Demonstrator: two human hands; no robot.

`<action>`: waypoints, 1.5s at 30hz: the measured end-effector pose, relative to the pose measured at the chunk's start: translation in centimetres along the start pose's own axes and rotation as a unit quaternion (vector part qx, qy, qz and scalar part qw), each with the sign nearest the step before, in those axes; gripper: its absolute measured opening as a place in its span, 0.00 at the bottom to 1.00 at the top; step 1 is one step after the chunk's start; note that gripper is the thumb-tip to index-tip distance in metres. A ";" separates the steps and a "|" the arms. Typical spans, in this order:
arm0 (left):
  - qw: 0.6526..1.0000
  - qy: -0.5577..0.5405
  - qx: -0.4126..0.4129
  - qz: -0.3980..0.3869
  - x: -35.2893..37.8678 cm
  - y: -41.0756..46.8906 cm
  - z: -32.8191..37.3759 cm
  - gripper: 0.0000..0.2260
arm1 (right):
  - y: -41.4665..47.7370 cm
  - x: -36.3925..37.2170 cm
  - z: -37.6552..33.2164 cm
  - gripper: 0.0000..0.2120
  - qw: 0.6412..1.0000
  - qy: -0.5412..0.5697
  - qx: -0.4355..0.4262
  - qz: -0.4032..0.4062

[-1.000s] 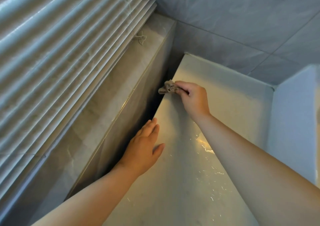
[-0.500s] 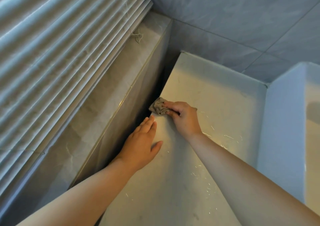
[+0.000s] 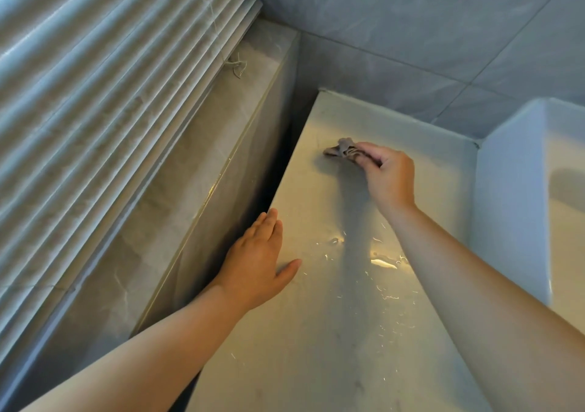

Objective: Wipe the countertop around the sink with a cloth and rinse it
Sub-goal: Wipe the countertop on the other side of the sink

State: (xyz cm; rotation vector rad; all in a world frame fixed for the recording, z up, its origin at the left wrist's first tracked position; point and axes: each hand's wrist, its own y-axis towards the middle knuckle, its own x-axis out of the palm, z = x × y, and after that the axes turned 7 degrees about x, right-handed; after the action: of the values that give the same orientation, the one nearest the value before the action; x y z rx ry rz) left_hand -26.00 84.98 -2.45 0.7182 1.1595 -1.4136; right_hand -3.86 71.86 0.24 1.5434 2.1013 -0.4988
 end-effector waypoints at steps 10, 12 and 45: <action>1.000 -0.011 -0.001 0.006 0.2 -0.1 0.1 0.36 | -1.9 1.4 3.2 0.14 0.998 -0.010 0.015 -0.057; 1.000 -0.011 -0.003 0.009 0.2 -0.1 0.1 0.35 | -3.3 1.6 3.4 0.15 0.997 0.003 0.011 -0.072; 0.997 0.015 0.067 0.030 1.9 -0.4 2.1 0.32 | -6.6 -3.2 6.7 0.15 0.997 0.028 0.071 0.006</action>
State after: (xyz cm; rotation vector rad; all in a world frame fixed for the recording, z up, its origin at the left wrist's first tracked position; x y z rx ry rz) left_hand -26.37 82.32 -3.35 0.8646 1.0650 -1.4443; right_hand -8.22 63.70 -3.30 1.6666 2.1373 -0.6198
